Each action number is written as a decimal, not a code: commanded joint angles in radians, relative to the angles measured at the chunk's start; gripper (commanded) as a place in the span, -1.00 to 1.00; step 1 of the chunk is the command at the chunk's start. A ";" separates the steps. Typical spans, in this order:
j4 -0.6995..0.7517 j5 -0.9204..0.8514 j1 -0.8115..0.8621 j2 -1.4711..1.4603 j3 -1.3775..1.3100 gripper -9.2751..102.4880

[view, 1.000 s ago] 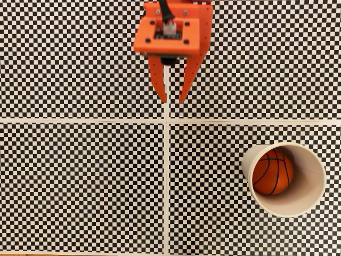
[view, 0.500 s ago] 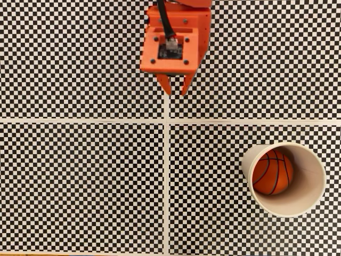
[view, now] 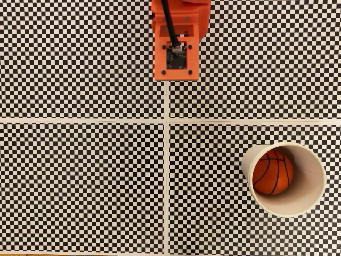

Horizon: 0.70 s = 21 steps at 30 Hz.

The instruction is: Grasp basketball and place into cup.

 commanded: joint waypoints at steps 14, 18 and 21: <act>0.034 0.044 -0.012 0.009 0.035 -0.83; 0.034 0.044 -0.012 0.009 0.035 -0.83; 0.034 0.044 -0.012 0.009 0.035 -0.83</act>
